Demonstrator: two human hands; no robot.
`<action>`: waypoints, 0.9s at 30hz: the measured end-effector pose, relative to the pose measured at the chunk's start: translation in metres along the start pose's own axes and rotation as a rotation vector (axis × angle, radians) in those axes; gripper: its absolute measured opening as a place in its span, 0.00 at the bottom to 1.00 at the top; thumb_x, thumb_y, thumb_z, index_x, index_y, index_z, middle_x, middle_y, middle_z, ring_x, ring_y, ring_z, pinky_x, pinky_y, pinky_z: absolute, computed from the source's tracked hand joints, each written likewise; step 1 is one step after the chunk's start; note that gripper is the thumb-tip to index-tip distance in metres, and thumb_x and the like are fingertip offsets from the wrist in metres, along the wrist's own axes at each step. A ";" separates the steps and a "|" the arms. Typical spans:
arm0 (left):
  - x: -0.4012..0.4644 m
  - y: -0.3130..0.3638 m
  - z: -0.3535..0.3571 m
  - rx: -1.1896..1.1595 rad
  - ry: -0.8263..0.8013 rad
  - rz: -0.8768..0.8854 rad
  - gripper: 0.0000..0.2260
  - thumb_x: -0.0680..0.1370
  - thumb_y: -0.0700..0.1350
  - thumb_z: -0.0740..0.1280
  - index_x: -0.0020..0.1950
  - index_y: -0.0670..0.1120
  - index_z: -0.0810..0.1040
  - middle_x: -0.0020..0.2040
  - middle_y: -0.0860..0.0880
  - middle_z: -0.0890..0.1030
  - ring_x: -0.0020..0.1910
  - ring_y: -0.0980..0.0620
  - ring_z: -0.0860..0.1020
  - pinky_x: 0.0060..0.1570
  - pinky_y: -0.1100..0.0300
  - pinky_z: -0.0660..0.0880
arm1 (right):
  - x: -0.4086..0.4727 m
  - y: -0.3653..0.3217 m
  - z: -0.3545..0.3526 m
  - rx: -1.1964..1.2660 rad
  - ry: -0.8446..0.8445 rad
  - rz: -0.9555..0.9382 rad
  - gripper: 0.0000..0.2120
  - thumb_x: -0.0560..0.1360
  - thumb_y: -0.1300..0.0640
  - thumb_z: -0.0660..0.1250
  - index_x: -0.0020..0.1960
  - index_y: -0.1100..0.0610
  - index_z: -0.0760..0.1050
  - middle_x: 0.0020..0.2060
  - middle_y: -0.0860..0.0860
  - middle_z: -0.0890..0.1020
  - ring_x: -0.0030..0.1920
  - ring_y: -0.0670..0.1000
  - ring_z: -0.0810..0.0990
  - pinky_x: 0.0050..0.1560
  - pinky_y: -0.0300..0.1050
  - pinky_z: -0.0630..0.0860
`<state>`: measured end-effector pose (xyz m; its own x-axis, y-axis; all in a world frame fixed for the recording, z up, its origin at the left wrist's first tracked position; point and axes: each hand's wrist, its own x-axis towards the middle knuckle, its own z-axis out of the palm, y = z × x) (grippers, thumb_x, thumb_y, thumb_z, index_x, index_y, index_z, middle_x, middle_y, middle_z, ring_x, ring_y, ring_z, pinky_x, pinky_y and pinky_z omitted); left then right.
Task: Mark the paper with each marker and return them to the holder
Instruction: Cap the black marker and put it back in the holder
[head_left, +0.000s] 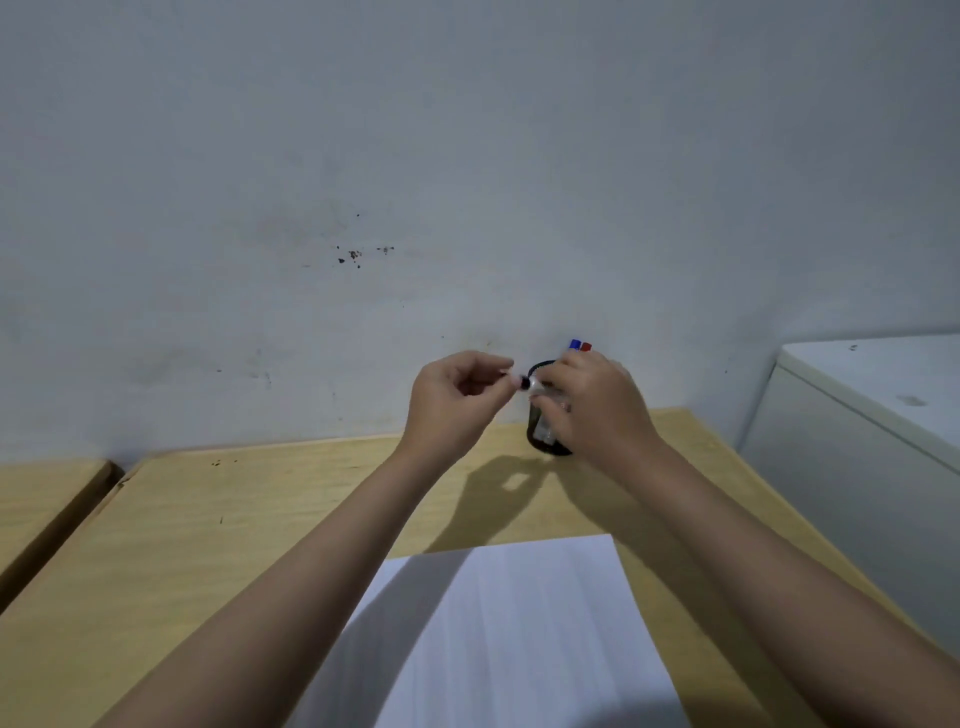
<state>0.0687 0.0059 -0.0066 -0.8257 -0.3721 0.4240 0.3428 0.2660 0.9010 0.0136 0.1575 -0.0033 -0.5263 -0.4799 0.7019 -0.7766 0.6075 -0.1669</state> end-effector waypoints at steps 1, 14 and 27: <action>0.008 0.001 0.006 0.006 0.009 0.027 0.06 0.70 0.47 0.73 0.46 0.50 0.83 0.40 0.48 0.85 0.41 0.53 0.83 0.44 0.64 0.78 | 0.008 0.009 -0.005 0.035 0.044 0.028 0.04 0.70 0.63 0.72 0.43 0.64 0.81 0.38 0.60 0.82 0.40 0.62 0.80 0.41 0.50 0.72; 0.059 -0.065 0.070 0.701 -0.108 0.032 0.21 0.72 0.57 0.69 0.60 0.45 0.77 0.59 0.47 0.77 0.61 0.46 0.71 0.52 0.52 0.73 | 0.044 0.101 0.026 0.336 0.016 0.499 0.21 0.68 0.64 0.72 0.55 0.54 0.66 0.29 0.47 0.77 0.31 0.44 0.77 0.27 0.33 0.68; 0.064 -0.079 0.071 0.570 -0.091 -0.060 0.25 0.68 0.57 0.73 0.59 0.45 0.78 0.57 0.47 0.79 0.54 0.48 0.77 0.50 0.51 0.77 | 0.060 0.100 0.054 -0.072 -0.221 0.581 0.12 0.71 0.54 0.66 0.53 0.56 0.79 0.53 0.57 0.76 0.55 0.61 0.75 0.53 0.54 0.68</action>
<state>-0.0429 0.0245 -0.0568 -0.8800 -0.3299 0.3416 0.0199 0.6931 0.7206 -0.1143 0.1553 -0.0155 -0.9208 -0.1736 0.3493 -0.3210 0.8459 -0.4260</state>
